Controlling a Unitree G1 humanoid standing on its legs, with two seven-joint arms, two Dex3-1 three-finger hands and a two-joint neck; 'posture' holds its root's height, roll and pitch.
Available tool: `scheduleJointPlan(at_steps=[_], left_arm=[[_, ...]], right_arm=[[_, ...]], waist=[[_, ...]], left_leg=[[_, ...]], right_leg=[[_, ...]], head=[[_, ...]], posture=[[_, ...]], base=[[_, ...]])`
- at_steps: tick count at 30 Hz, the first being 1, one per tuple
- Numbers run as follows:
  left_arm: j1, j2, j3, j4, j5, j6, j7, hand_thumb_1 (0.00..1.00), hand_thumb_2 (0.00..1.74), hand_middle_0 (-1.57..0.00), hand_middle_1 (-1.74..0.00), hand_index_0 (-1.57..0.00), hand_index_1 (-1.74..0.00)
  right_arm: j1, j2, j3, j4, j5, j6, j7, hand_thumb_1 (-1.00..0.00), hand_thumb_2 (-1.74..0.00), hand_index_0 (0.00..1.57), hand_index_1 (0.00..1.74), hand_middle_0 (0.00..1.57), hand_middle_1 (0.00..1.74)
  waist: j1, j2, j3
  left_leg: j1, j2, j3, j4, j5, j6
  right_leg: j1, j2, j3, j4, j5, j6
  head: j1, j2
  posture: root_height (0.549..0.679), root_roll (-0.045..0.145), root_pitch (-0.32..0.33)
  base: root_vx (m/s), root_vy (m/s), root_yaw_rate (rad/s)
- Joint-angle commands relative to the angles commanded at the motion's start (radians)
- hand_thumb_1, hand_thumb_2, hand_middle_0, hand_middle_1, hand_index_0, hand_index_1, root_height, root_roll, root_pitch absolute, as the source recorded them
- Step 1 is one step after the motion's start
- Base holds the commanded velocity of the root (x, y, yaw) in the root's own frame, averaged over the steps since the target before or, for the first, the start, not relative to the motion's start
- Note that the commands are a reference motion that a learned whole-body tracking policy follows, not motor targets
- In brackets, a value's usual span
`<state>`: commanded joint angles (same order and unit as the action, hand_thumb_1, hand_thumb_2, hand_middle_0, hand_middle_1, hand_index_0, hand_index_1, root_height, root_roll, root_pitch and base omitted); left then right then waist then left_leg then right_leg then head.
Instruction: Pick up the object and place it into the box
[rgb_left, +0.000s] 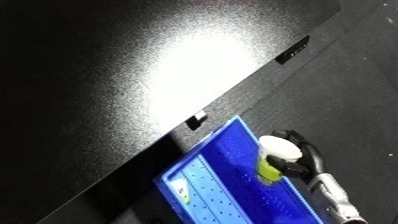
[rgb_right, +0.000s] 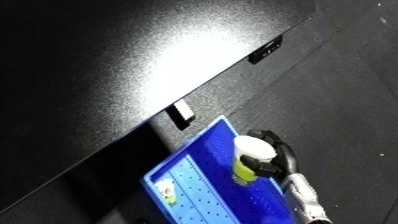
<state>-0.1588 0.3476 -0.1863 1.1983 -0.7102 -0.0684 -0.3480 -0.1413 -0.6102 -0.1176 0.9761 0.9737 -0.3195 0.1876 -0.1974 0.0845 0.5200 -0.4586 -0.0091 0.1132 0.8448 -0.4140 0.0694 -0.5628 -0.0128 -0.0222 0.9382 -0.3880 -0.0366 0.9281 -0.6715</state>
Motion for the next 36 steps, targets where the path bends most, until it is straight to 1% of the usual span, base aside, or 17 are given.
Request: scheduleJointPlan(at_steps=[6, 12, 17, 21, 24, 28, 32, 36], left_arm=[[-0.01, -0.004, -0.015, 0.006, 0.011, 0.006, -0.004, 0.0, 0.0, 0.0, 0.0, 0.0, 0.0], [-0.016, -0.001, -0.026, 0.008, 0.01, 0.009, -0.013, 0.0, 0.0, 0.0, 0.0, 0.0, 0.0], [-0.018, -0.004, -0.031, 0.009, 0.009, 0.012, -0.013, 0.0, 0.0, 0.0, 0.0, 0.0, 0.0], [-0.018, -0.006, -0.032, 0.011, 0.015, 0.014, -0.011, 0.0, 0.0, 0.0, 0.0, 0.0, 0.0], [-0.016, -0.005, -0.033, 0.011, 0.027, 0.017, -0.007, 0.0, 0.0, 0.0, 0.0, 0.0, 0.0], [-0.019, 0.0, -0.037, 0.009, 0.042, 0.021, 0.0, 0.0, 0.0, 0.0, 0.0, 0.0, 0.0], [-0.026, 0.001, -0.044, 0.007, 0.058, 0.024, 0.01, 0.0, 0.0, 0.0, 0.0, 0.0, 0.0], [-0.034, 0.004, -0.049, 0.006, 0.075, 0.029, 0.018, 0.0, 0.0, 0.0, 0.0, 0.0, 0.0]], right_arm=[[-0.043, -0.001, 0.033, 0.092, -0.074, 0.012, 0.008, -0.3, -0.52, 0.47, 0.52, 0.47, 0.52], [-0.061, -0.002, 0.057, 0.11, -0.117, 0.014, 0.018, 0.0, 0.0, 0.0, 0.0, 0.0, 0.0], [-0.068, 0.004, 0.074, 0.103, -0.138, 0.023, 0.029, 0.0, 0.0, 0.0, 0.0, 0.0, 0.0], [-0.07, 0.015, 0.088, 0.1, -0.153, 0.052, 0.067, 0.0, 0.0, 0.0, 0.0, 0.0, 0.0], [-0.071, 0.026, 0.104, 0.096, -0.168, 0.069, 0.09, 0.0, 0.0, 0.0, 0.0, 0.0, 0.0], [-0.083, 0.038, 0.134, 0.086, -0.197, 0.08, 0.098, 0.0, 0.0, 0.0, 0.0, 0.0, 0.0], [-0.108, 0.054, 0.171, 0.065, -0.229, 0.098, 0.11, 0.0, 0.0, 0.0, 0.0, 0.0, 0.0], [-0.131, 0.072, 0.207, 0.035, -0.247, 0.128, 0.113, 0.0, 0.0, 0.0, 0.0, 0.0, 0.0]], waist=[[0.012, 0.012, 0.0], [0.017, 0.018, 0.0], [0.021, 0.017, 0.0], [0.029, 0.013, -0.001], [0.039, 0.009, -0.006], [0.055, 0.001, -0.016], [0.072, -0.007, -0.02], [0.09, -0.015, -0.026]], left_leg=[[-0.002, -0.005, 0.0, 0.008, 0.001, -0.0011], [-0.001, -0.007, 0.0, 0.004, 0.005, -0.0043], [0.003, -0.008, -0.001, 0.002, 0.007, -0.0066], [0.004, -0.009, -0.005, 0.005, 0.007, -0.0081], [0.004, -0.01, -0.012, 0.004, 0.009, -0.0083], [-0.001, -0.011, -0.021, 0.0, 0.014, -0.0083], [-0.01, -0.012, -0.031, 0.004, 0.019, -0.0105], [-0.017, -0.011, -0.041, 0.004, 0.027, -0.0135]], right_leg=[[0.0, -0.0044, -0.001, 0.006, 0.002, 0.0006], [0.0, -0.0059, 0.0, 0.005, 0.005, 0.0024], [0.006, -0.0069, 0.0, 0.003, 0.004, 0.0022], [0.013, -0.0081, -0.004, 0.006, 0.001, 0.0005], [0.017, -0.0101, -0.007, 0.008, -0.002, -0.0005], [0.017, -0.0125, -0.014, 0.009, -0.004, -0.0016], [0.018, -0.0193, -0.024, 0.014, -0.006, -0.0033], [0.019, -0.0298, -0.034, 0.012, -0.004, -0.0023]], head=[[0.022, -0.018], [0.024, -0.02], [0.004, -0.013], [-0.033, 0.004], [-0.056, 0.024], [-0.094, 0.051], [-0.164, 0.08], [-0.259, 0.103]], posture=[[0.615, 0.07, 0.029], [0.615, 0.07, 0.027], [0.615, 0.071, 0.022], [0.615, 0.07, 0.016], [0.614, 0.069, 0.013], [0.614, 0.068, 0.013], [0.613, 0.067, 0.01], [0.614, 0.067, 0.008]], base=[[0.016, 0.0, 0.058], [0.008, 0.002, 0.036], [0.007, 0.0, 0.034], [0.013, -0.018, 0.05], [0.014, -0.039, 0.088], [-0.004, -0.052, 0.11], [-0.01, -0.066, 0.131], [-0.012, -0.068, 0.124]])
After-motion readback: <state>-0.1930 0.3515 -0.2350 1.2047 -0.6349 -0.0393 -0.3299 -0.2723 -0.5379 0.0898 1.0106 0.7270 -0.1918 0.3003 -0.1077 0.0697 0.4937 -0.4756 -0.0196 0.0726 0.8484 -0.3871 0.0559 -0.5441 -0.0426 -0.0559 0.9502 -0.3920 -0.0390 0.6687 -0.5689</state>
